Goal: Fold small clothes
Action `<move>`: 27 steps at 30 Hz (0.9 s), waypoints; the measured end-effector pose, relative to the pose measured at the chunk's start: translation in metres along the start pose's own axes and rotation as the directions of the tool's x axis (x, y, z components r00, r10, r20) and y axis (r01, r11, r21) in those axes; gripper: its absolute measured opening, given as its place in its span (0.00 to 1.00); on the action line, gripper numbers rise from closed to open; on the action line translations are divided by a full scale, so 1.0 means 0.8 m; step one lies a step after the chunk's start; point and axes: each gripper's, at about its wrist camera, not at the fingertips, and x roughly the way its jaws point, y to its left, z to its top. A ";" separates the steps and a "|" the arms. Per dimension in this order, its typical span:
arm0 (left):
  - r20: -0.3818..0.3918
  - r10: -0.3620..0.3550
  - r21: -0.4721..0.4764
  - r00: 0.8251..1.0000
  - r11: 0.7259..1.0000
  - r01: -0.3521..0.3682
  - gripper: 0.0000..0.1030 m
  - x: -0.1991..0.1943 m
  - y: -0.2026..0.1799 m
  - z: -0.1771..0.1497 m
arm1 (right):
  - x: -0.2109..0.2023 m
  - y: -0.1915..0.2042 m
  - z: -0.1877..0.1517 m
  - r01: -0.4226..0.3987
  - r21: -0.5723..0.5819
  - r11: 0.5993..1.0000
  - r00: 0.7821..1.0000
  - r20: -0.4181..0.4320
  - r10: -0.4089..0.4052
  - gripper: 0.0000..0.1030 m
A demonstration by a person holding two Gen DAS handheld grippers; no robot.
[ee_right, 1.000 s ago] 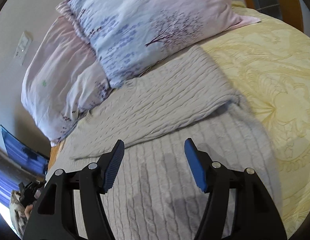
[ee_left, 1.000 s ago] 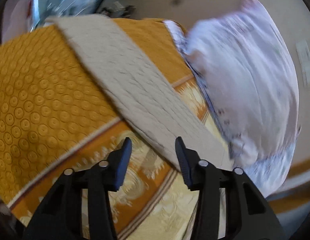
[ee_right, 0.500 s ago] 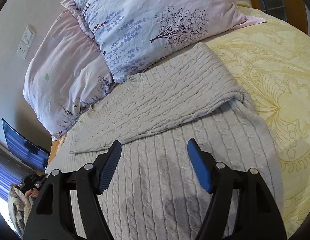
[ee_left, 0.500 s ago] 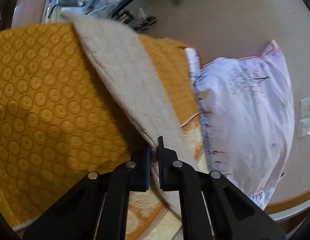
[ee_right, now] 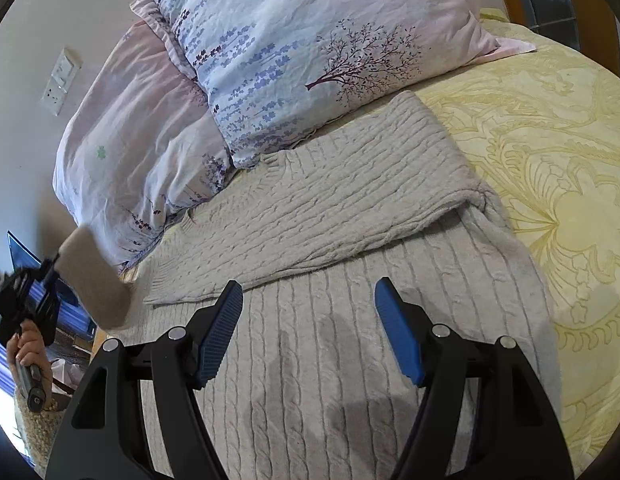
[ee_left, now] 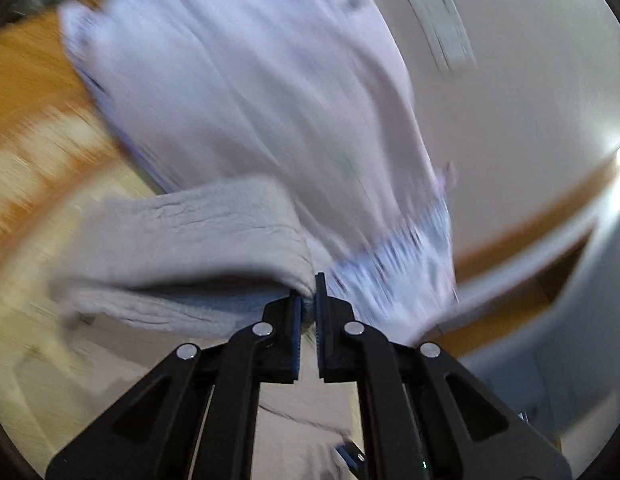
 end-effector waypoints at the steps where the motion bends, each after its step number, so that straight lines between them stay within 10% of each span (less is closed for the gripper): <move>1: -0.058 -0.017 0.017 0.998 1.000 0.018 0.05 0.029 -0.010 -0.021 | -0.002 0.000 0.000 0.001 -0.001 1.000 1.000 0.003 -0.001 0.68; 8: -0.379 0.167 0.123 0.910 0.984 -0.129 0.10 0.162 -0.001 -0.137 | -0.009 0.013 0.006 0.015 -0.060 0.998 1.000 0.006 -0.015 0.68; 10: -0.411 0.184 0.151 0.893 0.980 -0.132 0.27 0.159 0.004 -0.148 | -0.011 0.024 0.011 0.011 -0.111 0.994 1.000 0.008 -0.010 0.68; 15: -0.312 0.160 0.222 0.936 0.971 -0.092 0.51 0.075 -0.001 -0.127 | 0.001 0.083 0.015 -0.059 -0.326 0.944 0.998 -0.034 0.050 0.67; 18: -0.199 0.249 0.242 0.948 0.950 -0.198 0.49 0.032 0.017 -0.099 | 0.021 0.145 0.003 -0.131 -0.511 0.850 0.991 -0.080 0.104 0.63; 23: -0.161 0.392 0.202 0.906 0.911 -0.358 0.36 0.016 0.063 -0.083 | 0.086 0.252 -0.036 -0.230 -0.740 0.632 0.973 -0.189 0.133 0.48; 27: -0.173 0.429 0.143 0.887 0.902 -0.408 0.28 0.017 0.090 -0.080 | 0.146 0.293 -0.064 -0.253 -0.796 0.550 0.963 -0.260 0.067 0.40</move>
